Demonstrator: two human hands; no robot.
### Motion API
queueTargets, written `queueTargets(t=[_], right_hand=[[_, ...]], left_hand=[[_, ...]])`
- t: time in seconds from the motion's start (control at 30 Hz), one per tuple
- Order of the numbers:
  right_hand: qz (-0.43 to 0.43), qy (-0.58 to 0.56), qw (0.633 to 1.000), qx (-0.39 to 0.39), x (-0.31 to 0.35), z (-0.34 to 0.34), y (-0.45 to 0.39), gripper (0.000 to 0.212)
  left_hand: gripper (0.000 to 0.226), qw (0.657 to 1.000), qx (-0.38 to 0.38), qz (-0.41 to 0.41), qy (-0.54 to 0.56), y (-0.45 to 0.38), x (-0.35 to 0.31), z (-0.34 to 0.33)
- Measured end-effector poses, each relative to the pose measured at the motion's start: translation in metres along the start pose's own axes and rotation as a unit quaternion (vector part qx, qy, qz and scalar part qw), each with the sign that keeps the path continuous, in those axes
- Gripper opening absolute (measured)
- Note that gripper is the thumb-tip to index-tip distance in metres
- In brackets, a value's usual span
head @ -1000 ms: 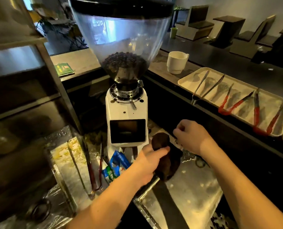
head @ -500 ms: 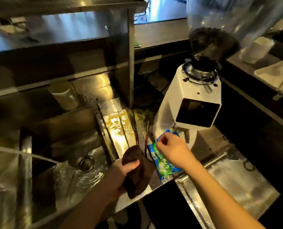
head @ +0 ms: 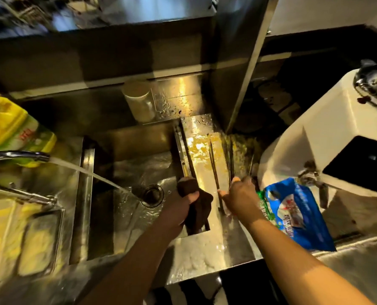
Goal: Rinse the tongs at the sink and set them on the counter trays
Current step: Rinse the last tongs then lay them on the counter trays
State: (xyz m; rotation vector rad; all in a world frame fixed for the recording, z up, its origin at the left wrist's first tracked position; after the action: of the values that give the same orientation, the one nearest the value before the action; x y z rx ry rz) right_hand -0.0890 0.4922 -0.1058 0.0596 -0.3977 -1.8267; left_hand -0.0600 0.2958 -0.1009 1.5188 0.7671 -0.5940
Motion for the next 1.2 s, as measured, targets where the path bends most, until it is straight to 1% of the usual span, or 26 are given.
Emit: queueTargets(t=[0.03,0.1,0.2,0.3,0.37,0.43,0.5,0.57,0.63,0.67,0.7,0.73,0.77,0.8,0.83,0.9,0.93,0.97,1.1,1.17,1.2], right_hand=[[0.006,0.022,1.000,0.000,0.005,-0.005,-0.001,0.057],[0.012,0.065,0.997,0.031,0.013,-0.017,-0.004,0.052],[-0.015,0.063,0.996,0.057,0.018,-0.022,-0.007,0.043],[-0.017,0.051,0.998,0.017,0.021,-0.008,-0.001,0.043],[-0.008,-0.005,1.000,-0.009,0.022,0.010,0.004,0.043],[-0.024,-0.127,0.992,-0.004,0.020,0.027,0.009,0.041],[-0.030,-0.206,0.978,0.001,0.022,0.043,0.016,0.039],[-0.016,-0.254,0.967,0.005,0.028,0.055,0.027,0.034],[-0.007,-0.330,0.944,0.023,0.041,0.061,0.043,0.030],[-0.006,-0.378,0.925,0.044,0.054,0.061,0.052,0.026],[-0.012,-0.446,0.891,0.080,0.063,0.059,0.060,0.020],[-0.018,-0.516,0.847,0.126,0.077,0.056,0.067,0.016],[-0.016,-0.563,0.808,0.172,0.095,0.052,0.075,0.020],[-0.009,-0.584,0.783,0.214,0.112,0.048,0.081,0.026],[0.006,-0.572,0.780,0.253,0.134,0.045,0.089,0.029],[0.036,-0.516,0.803,0.296,0.160,0.044,0.101,0.025],[0.048,-0.491,0.814,0.307,0.178,0.040,0.106,0.023],[0.054,-0.480,0.817,0.315,0.194,0.035,0.109,0.022],[0.068,-0.459,0.817,0.343,0.245,0.019,0.123,0.025],[0.077,-0.440,0.822,0.352,0.266,0.012,0.130,0.027],[0.085,-0.421,0.833,0.350,0.275,0.011,0.133,0.026]], left_hand=[[0.019,1.000,-0.012,-0.002,0.004,-0.002,0.001,0.001],[0.022,1.000,-0.021,0.006,0.006,-0.004,0.004,0.001],[0.026,1.000,-0.017,0.010,0.014,-0.006,0.007,0.000],[0.023,1.000,-0.007,0.005,0.022,-0.004,0.006,0.003],[0.021,0.999,0.009,-0.012,0.033,-0.002,0.001,0.005],[0.016,0.999,0.022,-0.024,0.042,0.000,-0.005,0.008],[0.010,0.998,0.029,-0.022,0.057,0.002,-0.012,0.016],[0.018,0.996,0.029,-0.025,0.077,0.004,-0.019,0.024],[0.015,0.994,0.022,-0.051,0.096,0.005,-0.027,0.041],[0.012,0.992,0.012,-0.063,0.106,0.008,-0.033,0.055],[0.011,0.991,0.005,-0.067,0.118,0.010,-0.036,0.066],[0.012,0.989,-0.006,-0.068,0.135,0.012,-0.040,0.080],[0.012,0.985,-0.024,-0.066,0.158,0.014,-0.043,0.099],[0.012,0.980,-0.043,-0.065,0.183,0.016,-0.045,0.117],[0.015,0.973,-0.058,-0.069,0.214,0.018,-0.049,0.140],[0.026,0.958,-0.072,-0.073,0.269,0.021,-0.057,0.170],[0.031,0.951,-0.075,-0.077,0.288,0.022,-0.061,0.190],[0.034,0.947,-0.080,-0.078,0.301,0.022,-0.063,0.209],[0.035,0.940,-0.096,-0.045,0.324,0.019,-0.068,0.256],[0.038,0.945,-0.084,-0.015,0.317,0.013,-0.072,0.264],[0.034,0.949,-0.079,-0.007,0.306,0.010,-0.074,0.264]])
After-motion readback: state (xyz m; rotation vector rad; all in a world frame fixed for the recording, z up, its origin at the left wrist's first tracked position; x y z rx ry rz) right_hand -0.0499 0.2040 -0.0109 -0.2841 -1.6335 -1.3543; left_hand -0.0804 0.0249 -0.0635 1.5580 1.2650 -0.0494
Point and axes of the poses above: each hand's wrist, its own y-axis away from the middle knuckle, its own z-axis out of the back of the hand, x = y × z, the point moved 6 cm from there along -y, towards the middle knuckle
